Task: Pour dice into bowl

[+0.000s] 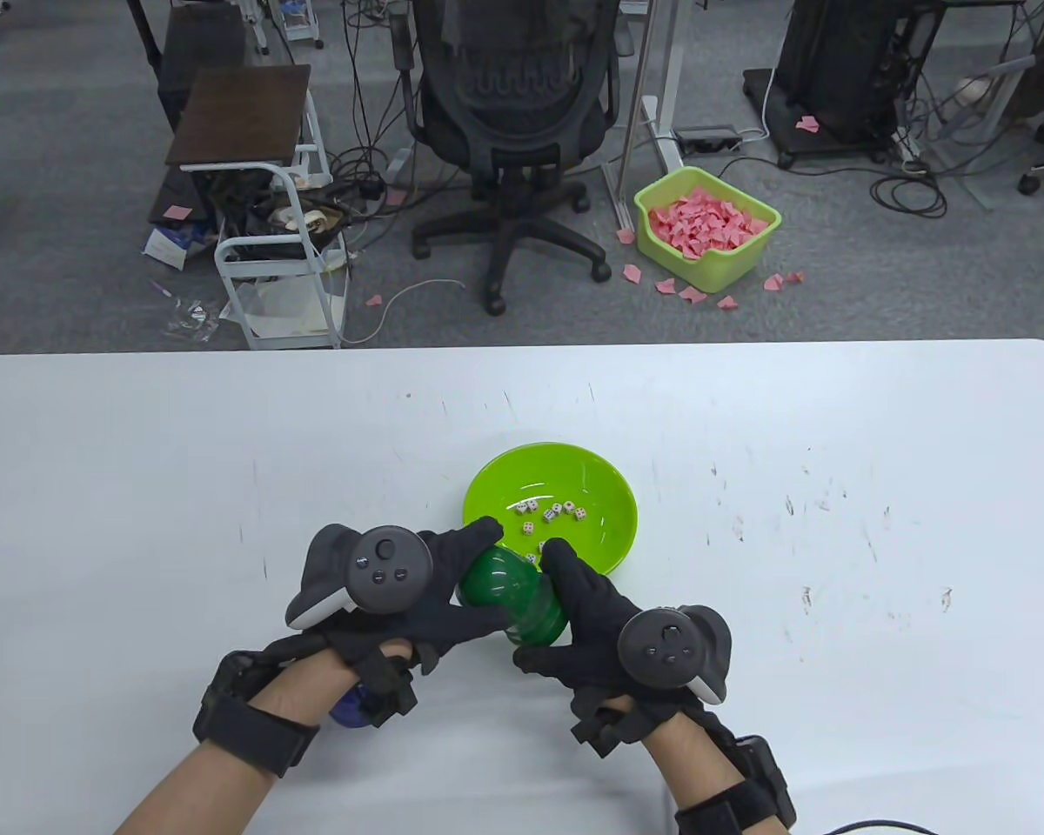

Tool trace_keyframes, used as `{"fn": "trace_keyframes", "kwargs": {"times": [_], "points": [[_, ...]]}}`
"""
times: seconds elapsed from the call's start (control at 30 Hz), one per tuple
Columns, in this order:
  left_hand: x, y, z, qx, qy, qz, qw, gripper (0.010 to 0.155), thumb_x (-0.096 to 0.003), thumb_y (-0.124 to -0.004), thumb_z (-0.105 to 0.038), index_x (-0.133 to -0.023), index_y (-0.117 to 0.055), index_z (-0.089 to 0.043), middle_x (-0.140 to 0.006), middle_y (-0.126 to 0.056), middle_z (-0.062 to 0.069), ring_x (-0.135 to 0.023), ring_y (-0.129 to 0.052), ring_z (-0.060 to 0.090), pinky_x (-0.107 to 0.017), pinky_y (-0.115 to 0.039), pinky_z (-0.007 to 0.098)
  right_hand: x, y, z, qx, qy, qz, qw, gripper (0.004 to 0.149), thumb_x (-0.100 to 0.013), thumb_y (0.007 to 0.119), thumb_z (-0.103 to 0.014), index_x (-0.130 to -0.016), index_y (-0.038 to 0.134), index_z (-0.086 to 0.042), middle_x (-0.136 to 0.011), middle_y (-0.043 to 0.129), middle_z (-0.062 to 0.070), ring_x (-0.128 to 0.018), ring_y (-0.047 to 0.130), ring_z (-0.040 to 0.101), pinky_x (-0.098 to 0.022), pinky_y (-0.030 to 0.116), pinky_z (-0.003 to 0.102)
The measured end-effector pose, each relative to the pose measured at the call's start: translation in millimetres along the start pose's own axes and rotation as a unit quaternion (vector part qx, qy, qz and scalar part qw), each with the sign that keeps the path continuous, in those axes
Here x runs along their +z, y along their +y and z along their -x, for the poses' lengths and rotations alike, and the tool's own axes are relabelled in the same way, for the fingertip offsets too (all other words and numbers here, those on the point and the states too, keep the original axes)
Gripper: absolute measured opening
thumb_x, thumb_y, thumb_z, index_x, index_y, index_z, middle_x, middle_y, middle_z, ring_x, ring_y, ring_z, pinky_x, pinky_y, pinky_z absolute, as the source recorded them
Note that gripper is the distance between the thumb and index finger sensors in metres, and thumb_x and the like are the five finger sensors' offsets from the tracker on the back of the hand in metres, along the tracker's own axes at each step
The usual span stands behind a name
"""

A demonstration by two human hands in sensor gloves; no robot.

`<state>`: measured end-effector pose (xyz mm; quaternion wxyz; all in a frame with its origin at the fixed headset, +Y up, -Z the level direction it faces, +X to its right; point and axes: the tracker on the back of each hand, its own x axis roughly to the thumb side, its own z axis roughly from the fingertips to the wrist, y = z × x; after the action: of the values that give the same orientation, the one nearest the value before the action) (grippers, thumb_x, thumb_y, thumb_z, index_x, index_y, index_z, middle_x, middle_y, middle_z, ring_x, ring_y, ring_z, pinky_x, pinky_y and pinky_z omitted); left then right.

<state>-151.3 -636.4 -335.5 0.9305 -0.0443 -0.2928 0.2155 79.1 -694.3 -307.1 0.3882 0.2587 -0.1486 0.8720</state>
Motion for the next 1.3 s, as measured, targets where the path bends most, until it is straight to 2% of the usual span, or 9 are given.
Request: {"fn": "trace_keyframes", "kwargs": {"times": [0.27, 0.6, 0.8, 1.07, 1.3], "points": [[-9, -8, -12, 0.003, -0.006, 0.016, 1.000, 0.091, -0.0396, -0.081, -0.069, -0.110, -0.044, -0.025, -0.106, -0.074, 0.014, -0.092, -0.081, 0.038, -0.073, -0.064, 0.062, 1, -5, -7, -0.002, -0.024, 0.026, 0.999, 0.101, -0.032, 0.101, -0.042, -0.105, 0.049, 0.003, -0.101, 0.071, 0.034, -0.068, 0.091, 0.046, -0.058, 0.072, 0.070], [-8, -1, -20, 0.014, -0.015, 0.014, 1.000, 0.092, -0.0412, -0.077, -0.069, -0.112, -0.037, -0.026, -0.111, -0.064, 0.016, -0.097, -0.075, 0.040, -0.074, -0.063, 0.063, 4, -9, -7, -0.032, -0.020, 0.080, 0.996, 0.098, -0.034, 0.099, -0.049, -0.103, 0.054, 0.004, -0.100, 0.074, 0.032, -0.067, 0.091, 0.045, -0.057, 0.073, 0.069], [-4, 6, -19, 0.020, -0.021, 0.002, 1.000, 0.093, -0.0417, -0.075, -0.070, -0.112, -0.033, -0.026, -0.115, -0.056, 0.016, -0.100, -0.072, 0.040, -0.074, -0.062, 0.063, 4, -13, -4, -0.054, -0.013, 0.092, 0.994, 0.098, -0.034, 0.098, -0.050, -0.103, 0.053, 0.004, -0.100, 0.074, 0.031, -0.067, 0.092, 0.044, -0.057, 0.073, 0.068], [19, 24, 17, 0.013, 0.008, -0.043, 0.999, 0.091, -0.0427, -0.072, -0.070, -0.112, -0.034, -0.026, -0.115, -0.057, 0.015, -0.099, -0.072, 0.040, -0.074, -0.061, 0.064, 4, -17, 0, -0.077, -0.004, 0.101, 0.992, 0.097, -0.034, 0.099, -0.050, -0.103, 0.054, 0.002, -0.101, 0.074, 0.030, -0.068, 0.091, 0.045, -0.057, 0.073, 0.068], [47, 18, 71, -0.020, 0.066, -0.099, 0.993, 0.090, -0.0432, -0.072, -0.069, -0.112, -0.035, -0.026, -0.114, -0.057, 0.015, -0.100, -0.071, 0.040, -0.075, -0.060, 0.065, 4, -16, -1, -0.077, -0.004, 0.096, 0.992, 0.097, -0.034, 0.099, -0.050, -0.103, 0.055, 0.002, -0.101, 0.074, 0.029, -0.068, 0.091, 0.045, -0.057, 0.073, 0.068]]}}
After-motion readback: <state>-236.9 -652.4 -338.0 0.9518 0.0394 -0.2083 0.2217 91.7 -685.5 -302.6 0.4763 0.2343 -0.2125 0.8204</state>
